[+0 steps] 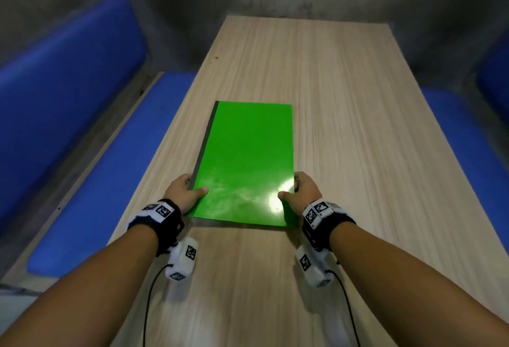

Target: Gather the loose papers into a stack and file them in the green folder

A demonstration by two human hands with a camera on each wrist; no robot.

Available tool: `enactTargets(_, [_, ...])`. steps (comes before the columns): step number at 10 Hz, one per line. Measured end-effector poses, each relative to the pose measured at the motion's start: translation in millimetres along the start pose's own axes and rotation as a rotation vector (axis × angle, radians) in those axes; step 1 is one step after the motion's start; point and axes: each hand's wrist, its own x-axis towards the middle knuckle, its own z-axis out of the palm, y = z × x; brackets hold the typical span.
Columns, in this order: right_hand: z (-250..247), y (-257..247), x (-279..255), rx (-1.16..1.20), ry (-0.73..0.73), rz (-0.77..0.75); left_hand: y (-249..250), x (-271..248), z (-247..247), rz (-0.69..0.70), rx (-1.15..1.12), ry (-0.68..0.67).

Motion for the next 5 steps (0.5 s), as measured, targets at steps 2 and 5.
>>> enactTargets(2, [3.7,-0.6,1.9,-0.184,0.077,-0.039,5.4,-1.0,1.2,0.081,0.374,0.151])
enactTargets(5, [-0.6,-6.6,-4.3,-0.164,0.085,-0.079,-0.3,-2.2,5.1,0.1,0.324,0.198])
